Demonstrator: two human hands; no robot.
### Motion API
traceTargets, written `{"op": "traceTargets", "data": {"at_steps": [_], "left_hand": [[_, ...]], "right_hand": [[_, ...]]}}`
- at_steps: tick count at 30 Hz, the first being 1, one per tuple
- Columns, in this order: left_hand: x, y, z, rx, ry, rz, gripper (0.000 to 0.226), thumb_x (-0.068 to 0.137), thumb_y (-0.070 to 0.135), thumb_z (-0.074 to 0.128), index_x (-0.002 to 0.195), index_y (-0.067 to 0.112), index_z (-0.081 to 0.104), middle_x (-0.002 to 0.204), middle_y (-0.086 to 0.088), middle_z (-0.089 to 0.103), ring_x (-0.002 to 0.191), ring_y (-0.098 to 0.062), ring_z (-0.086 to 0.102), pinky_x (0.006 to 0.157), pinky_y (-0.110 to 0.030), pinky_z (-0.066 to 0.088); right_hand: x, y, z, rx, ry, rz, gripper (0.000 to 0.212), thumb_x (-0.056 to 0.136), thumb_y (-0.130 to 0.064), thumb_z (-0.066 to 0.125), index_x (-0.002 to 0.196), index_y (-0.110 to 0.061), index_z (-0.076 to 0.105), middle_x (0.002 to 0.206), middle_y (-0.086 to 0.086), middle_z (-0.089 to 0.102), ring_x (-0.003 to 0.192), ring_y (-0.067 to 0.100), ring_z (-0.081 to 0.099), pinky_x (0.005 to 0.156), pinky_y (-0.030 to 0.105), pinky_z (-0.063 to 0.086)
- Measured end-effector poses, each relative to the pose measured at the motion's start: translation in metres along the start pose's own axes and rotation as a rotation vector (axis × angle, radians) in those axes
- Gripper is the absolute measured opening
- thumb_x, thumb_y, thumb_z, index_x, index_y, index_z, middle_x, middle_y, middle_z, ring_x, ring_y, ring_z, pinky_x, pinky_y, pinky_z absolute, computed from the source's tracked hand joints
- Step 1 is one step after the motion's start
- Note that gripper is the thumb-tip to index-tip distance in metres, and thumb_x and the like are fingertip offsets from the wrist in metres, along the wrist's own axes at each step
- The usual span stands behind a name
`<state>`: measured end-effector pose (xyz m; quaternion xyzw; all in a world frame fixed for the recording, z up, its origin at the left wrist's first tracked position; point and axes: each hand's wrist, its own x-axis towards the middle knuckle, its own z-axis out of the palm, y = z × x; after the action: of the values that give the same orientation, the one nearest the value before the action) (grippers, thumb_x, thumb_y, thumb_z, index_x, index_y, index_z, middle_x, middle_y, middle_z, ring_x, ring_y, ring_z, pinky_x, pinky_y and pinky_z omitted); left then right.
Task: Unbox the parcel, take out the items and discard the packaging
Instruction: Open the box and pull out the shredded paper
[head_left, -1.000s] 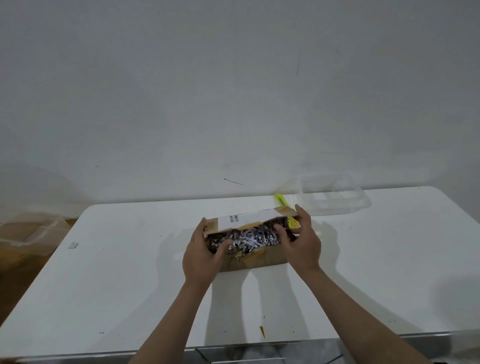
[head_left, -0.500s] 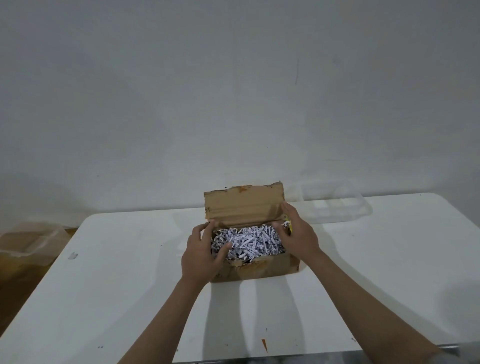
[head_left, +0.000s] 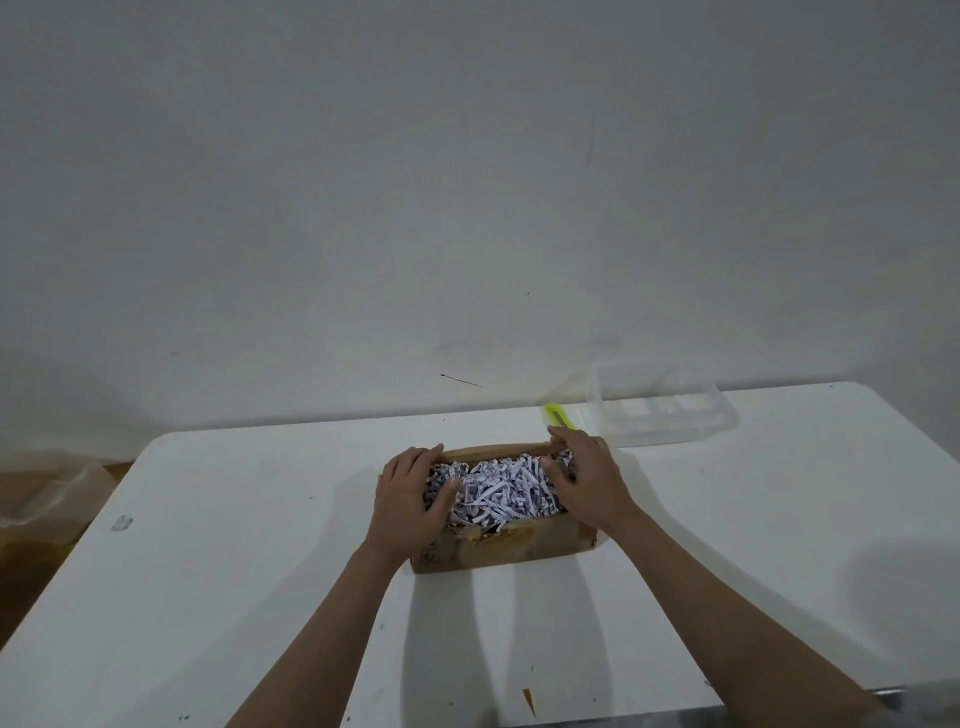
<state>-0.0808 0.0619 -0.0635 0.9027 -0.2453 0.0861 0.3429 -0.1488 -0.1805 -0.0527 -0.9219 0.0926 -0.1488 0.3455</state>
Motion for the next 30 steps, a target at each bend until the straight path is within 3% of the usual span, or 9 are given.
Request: {"op": "traceTargets", "data": {"at_steps": [3,6,10,12,14,16,20,25,30], "left_hand": [[0.003,0.001,-0.003,-0.032,-0.016,-0.038,0.062,0.084,0.059,0.033,0.124,0.018,0.057,0.119,0.002,0.058,0.115,-0.020,0.047,0.099,-0.035,0.036],[0.014,0.007,-0.011,0.039,-0.087,-0.111,0.059,0.082,0.060,0.030,0.117,0.023,0.060,0.119,0.006,0.058,0.114,-0.020,0.050,0.103,-0.046,0.032],[0.027,0.016,-0.015,0.024,-0.162,-0.148,0.033,0.092,0.043,0.042,0.114,0.026,0.060,0.117,0.009,0.062,0.112,-0.015,0.053,0.111,-0.054,0.013],[0.029,0.017,-0.010,-0.032,-0.169,-0.143,0.029,0.092,0.037,0.047,0.113,0.024,0.062,0.111,0.007,0.066,0.106,-0.016,0.057,0.107,-0.047,0.027],[0.030,0.018,-0.006,-0.146,-0.124,-0.149,0.028,0.090,0.031,0.051,0.111,0.018,0.066,0.099,0.001,0.069,0.091,-0.019,0.063,0.082,-0.025,0.045],[0.031,0.021,-0.004,-0.195,-0.075,-0.170,0.022,0.092,0.017,0.056,0.110,0.012,0.067,0.091,-0.002,0.069,0.075,-0.015,0.061,0.062,-0.007,0.039],[0.031,0.022,0.000,-0.282,-0.008,-0.269,0.023,0.091,0.007,0.056,0.109,0.013,0.068,0.094,0.001,0.070,0.070,-0.005,0.058,0.061,-0.010,0.043],[0.032,0.022,0.004,-0.295,0.038,-0.298,0.024,0.090,0.002,0.056,0.107,0.012,0.069,0.097,0.001,0.071,0.075,0.001,0.059,0.061,-0.003,0.042],[0.030,0.021,0.004,-0.272,0.041,-0.285,0.022,0.089,0.005,0.058,0.106,0.013,0.070,0.098,0.003,0.071,0.084,-0.006,0.062,0.068,-0.001,0.042]], "right_hand": [[0.002,0.001,0.001,0.073,-0.030,-0.019,0.047,0.091,-0.034,0.054,0.132,-0.012,0.050,0.128,0.006,0.057,0.123,0.023,0.044,0.105,0.042,0.037],[0.007,-0.005,-0.001,0.087,-0.076,-0.058,0.043,0.092,-0.025,0.057,0.132,-0.011,0.051,0.130,0.007,0.057,0.123,0.021,0.049,0.104,0.036,0.041],[0.018,-0.020,-0.008,0.164,-0.153,-0.015,0.034,0.093,-0.015,0.056,0.126,-0.009,0.056,0.122,0.005,0.063,0.109,0.009,0.056,0.085,0.007,0.040],[0.024,-0.025,-0.005,0.212,-0.180,-0.002,0.030,0.092,-0.011,0.056,0.122,-0.009,0.060,0.118,0.006,0.066,0.104,0.009,0.058,0.083,0.011,0.042],[0.028,-0.027,-0.002,0.241,-0.181,0.004,0.027,0.092,-0.009,0.057,0.118,-0.010,0.063,0.113,0.005,0.068,0.100,0.009,0.061,0.082,0.010,0.046],[0.030,-0.025,0.000,0.300,-0.136,0.032,0.027,0.091,-0.007,0.057,0.116,-0.012,0.064,0.107,0.004,0.071,0.098,0.007,0.063,0.089,0.018,0.051],[0.028,-0.017,0.001,0.421,0.012,0.037,0.035,0.087,-0.001,0.060,0.118,-0.017,0.063,0.099,0.000,0.072,0.094,0.007,0.067,0.087,0.027,0.055],[0.020,-0.015,0.002,0.511,-0.040,-0.013,0.045,0.080,0.003,0.068,0.121,-0.015,0.060,0.096,-0.003,0.070,0.085,0.009,0.071,0.082,0.024,0.056],[0.022,-0.012,0.001,0.463,0.002,-0.079,0.051,0.070,0.000,0.079,0.116,-0.016,0.063,0.092,-0.007,0.066,0.090,-0.001,0.064,0.080,0.007,0.048]]}}
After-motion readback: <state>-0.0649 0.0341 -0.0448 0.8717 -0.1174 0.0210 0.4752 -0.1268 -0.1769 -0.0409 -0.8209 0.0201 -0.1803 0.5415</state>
